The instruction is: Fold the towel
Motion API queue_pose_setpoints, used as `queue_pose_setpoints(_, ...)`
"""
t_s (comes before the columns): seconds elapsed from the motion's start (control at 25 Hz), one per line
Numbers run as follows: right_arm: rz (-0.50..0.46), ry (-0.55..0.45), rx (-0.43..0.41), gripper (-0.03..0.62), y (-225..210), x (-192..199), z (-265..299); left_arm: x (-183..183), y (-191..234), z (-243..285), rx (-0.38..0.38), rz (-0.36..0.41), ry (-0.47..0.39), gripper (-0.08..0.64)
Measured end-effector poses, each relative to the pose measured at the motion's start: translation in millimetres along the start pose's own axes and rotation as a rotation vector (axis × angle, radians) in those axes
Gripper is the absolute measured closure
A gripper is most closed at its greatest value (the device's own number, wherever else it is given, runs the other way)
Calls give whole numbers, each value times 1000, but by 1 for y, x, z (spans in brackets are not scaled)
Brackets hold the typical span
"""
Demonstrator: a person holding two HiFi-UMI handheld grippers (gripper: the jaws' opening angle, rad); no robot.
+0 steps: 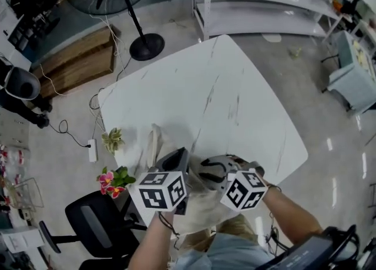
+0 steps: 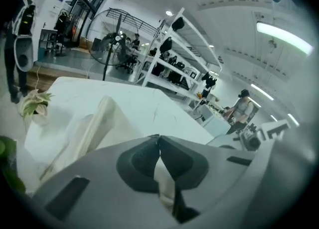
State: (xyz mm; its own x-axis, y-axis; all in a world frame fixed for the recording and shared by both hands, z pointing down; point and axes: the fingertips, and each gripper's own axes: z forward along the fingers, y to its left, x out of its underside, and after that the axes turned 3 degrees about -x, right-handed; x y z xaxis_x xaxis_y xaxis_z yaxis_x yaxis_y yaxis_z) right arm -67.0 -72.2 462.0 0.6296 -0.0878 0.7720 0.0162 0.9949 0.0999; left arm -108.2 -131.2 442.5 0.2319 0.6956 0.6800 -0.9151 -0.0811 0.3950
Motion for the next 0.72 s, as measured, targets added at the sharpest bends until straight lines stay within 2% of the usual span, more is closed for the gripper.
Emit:
queue_pose_setpoints(0.12, 58, -28, 11, 476, -21, -1, -1, 16, 36, -5, -109, -52, 31, 551)
queue_pose_setpoints(0.36, 138, -38, -9, 479, -50, -12, 27, 59, 97, -40, -259, -197, 51, 551)
queue_pose_setpoints(0.56, 310, -80, -107, 454, -67, -28, 65, 77, 111, -44, -284, -246, 68, 551)
queue_pose_setpoints(0.72, 366, -58, -211, 426, -77, -30, 97, 76, 112, -44, -279, -262, 63, 551)
